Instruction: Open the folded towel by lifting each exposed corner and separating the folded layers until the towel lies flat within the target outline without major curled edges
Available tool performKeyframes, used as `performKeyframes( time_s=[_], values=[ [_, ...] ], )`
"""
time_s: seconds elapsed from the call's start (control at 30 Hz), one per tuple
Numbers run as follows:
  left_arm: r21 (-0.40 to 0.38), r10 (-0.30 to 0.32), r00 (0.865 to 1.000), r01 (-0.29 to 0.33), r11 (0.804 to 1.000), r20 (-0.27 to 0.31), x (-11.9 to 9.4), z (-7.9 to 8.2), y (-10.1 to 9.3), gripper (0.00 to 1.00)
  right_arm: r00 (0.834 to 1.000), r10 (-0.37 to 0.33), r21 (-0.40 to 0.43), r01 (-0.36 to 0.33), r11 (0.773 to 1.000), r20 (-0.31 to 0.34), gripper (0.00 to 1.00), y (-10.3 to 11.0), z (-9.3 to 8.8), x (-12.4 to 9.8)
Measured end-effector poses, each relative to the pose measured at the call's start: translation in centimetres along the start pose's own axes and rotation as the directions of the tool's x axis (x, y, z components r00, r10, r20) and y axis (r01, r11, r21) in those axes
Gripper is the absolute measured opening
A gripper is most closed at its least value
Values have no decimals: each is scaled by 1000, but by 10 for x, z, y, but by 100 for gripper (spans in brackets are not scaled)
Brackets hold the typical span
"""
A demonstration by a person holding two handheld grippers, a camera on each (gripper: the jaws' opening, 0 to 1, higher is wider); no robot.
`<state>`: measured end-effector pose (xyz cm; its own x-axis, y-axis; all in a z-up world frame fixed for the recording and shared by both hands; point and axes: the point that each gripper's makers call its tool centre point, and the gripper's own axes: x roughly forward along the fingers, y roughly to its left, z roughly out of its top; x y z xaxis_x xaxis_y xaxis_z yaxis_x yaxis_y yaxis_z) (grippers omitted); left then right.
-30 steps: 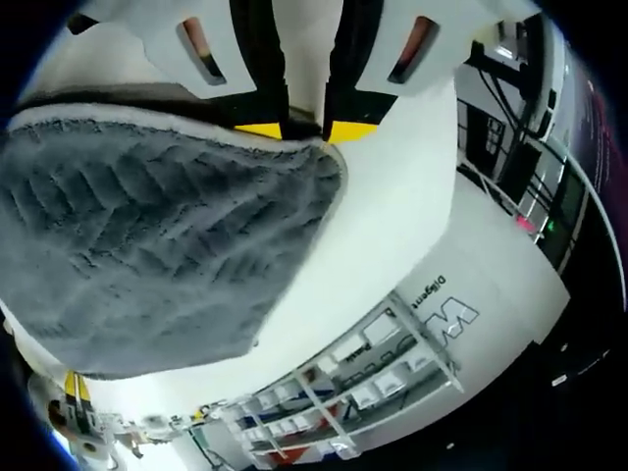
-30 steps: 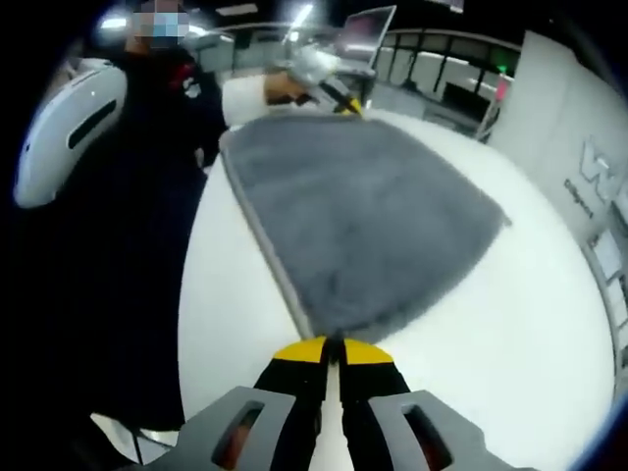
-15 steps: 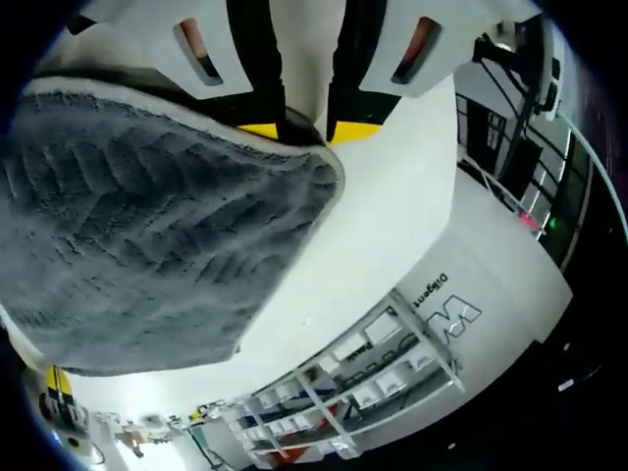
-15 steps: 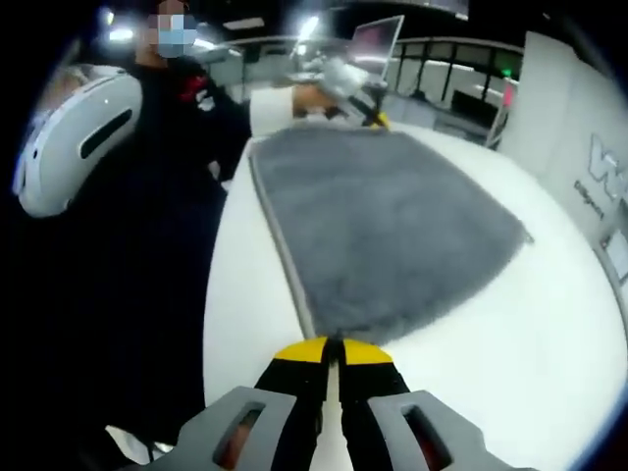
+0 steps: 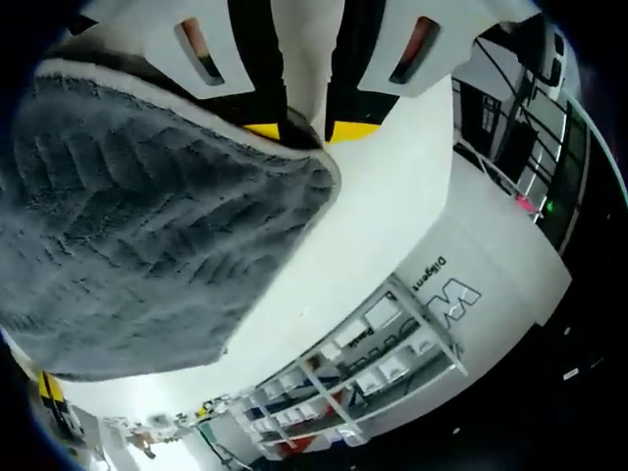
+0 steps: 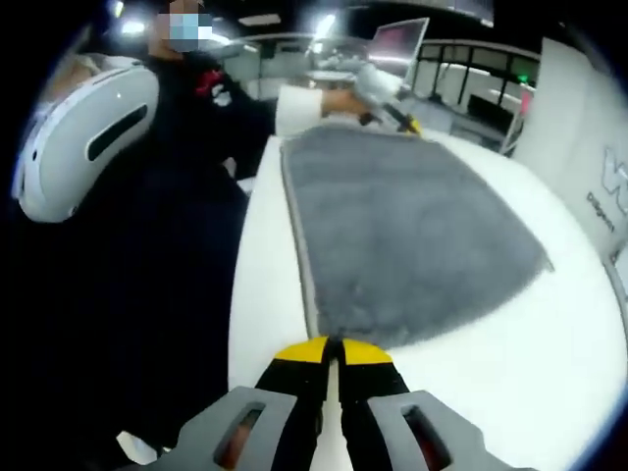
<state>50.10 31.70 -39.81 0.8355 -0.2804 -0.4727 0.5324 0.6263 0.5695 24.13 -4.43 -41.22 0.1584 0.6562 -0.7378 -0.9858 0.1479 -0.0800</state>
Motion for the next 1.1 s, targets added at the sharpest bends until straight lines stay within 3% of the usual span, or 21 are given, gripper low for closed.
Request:
performKeyframes(
  time_s=[0.3, 0.73, 1.1],
  values=[
    [1, 24, 999, -24, 1000, 28, 7, 3, 6, 15, 999, 32, -29, -31, 999, 25, 0, 11, 11, 7],
    [-41, -2, 1000, 3, 999, 25, 11, 6, 12, 18, 997, 56, -65, -53, 996, 44, 0, 17, 20, 11],
    [-94, -6, 998, 13, 995, 70, 11, 8, 11, 17, 994, 76, -51, -72, 996, 80, 0, 16, 23, 13]
  ],
)
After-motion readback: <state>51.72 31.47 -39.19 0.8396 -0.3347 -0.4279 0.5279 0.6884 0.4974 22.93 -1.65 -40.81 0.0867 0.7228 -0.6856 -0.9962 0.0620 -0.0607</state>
